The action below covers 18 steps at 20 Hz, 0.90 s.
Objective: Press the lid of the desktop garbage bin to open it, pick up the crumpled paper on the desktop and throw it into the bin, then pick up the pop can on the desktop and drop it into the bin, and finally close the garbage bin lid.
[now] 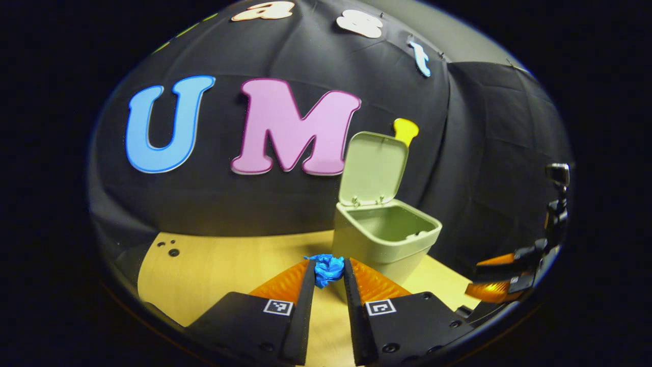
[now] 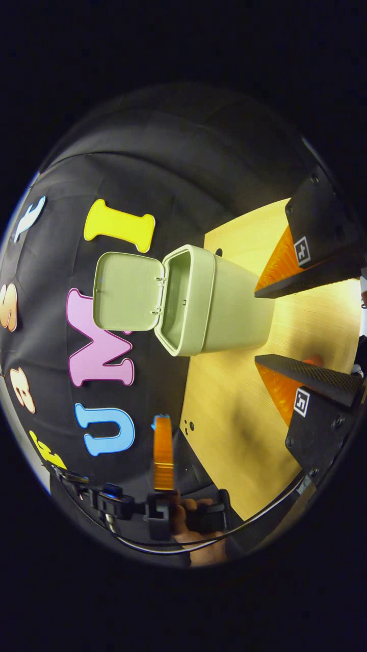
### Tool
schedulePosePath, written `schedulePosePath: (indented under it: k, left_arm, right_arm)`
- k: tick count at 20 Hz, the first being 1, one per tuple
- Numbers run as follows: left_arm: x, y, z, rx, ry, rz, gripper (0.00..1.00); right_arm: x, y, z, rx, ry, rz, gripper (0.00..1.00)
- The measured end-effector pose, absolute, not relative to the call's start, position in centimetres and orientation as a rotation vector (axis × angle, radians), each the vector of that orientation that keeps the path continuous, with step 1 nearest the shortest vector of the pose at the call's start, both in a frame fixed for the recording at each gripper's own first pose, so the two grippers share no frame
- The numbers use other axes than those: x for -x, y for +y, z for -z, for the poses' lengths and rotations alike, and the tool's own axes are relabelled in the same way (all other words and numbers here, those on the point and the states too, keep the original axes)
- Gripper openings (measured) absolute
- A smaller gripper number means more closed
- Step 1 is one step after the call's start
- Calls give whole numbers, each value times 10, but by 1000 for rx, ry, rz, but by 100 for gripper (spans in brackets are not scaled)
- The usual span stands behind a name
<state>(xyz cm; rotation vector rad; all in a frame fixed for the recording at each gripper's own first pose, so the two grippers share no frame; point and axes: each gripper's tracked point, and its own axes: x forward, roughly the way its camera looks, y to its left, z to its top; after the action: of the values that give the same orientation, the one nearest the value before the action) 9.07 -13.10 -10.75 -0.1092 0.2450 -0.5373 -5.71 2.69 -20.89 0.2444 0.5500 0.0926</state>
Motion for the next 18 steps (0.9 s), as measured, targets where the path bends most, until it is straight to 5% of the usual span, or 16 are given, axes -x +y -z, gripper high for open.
schedulePosePath:
  k: [18]
  left_arm:
    - [-166, -274, 98, 17, 212, 751, 38]
  right_arm:
    - [104, -17, 231, -294, 622, 80, 72]
